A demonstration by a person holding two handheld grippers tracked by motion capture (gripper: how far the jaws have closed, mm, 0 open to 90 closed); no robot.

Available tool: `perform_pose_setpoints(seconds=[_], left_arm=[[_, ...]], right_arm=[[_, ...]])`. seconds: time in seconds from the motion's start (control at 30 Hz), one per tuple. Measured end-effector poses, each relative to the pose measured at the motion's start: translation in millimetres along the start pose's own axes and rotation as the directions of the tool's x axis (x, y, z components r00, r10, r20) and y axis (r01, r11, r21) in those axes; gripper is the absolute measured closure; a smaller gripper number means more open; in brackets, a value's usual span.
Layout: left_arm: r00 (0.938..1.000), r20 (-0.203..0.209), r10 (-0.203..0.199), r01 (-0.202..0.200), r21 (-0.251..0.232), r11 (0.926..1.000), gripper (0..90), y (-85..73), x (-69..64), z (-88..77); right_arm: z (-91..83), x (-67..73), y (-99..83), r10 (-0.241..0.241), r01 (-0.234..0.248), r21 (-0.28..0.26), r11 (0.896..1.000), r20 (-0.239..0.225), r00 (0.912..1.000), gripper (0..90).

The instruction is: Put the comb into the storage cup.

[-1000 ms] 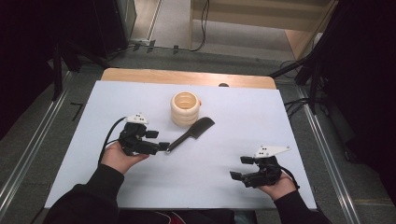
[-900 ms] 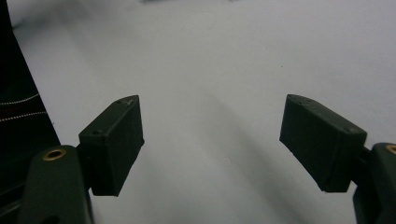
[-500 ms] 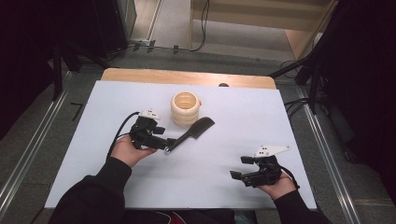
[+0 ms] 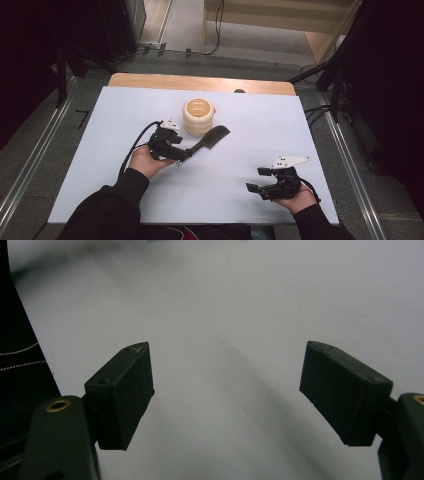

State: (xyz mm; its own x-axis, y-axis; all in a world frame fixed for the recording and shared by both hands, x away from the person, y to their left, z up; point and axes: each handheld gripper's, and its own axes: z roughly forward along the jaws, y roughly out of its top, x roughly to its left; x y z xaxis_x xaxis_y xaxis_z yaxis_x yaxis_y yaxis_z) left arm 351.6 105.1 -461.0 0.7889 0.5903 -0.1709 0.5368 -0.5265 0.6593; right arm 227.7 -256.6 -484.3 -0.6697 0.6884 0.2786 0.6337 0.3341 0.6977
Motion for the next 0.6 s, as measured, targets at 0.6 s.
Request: perform_pose_setpoints(seconds=[0.6], left_arm=[[0.9986,-0.039,0.037,-0.030,0.165,0.9858,43.2,-3.6,-1.1,19.1]], right_arm=[[1.0,0.8,0.2,-0.015,0.015,0.017,1.000,0.003,0.9999,19.3]])
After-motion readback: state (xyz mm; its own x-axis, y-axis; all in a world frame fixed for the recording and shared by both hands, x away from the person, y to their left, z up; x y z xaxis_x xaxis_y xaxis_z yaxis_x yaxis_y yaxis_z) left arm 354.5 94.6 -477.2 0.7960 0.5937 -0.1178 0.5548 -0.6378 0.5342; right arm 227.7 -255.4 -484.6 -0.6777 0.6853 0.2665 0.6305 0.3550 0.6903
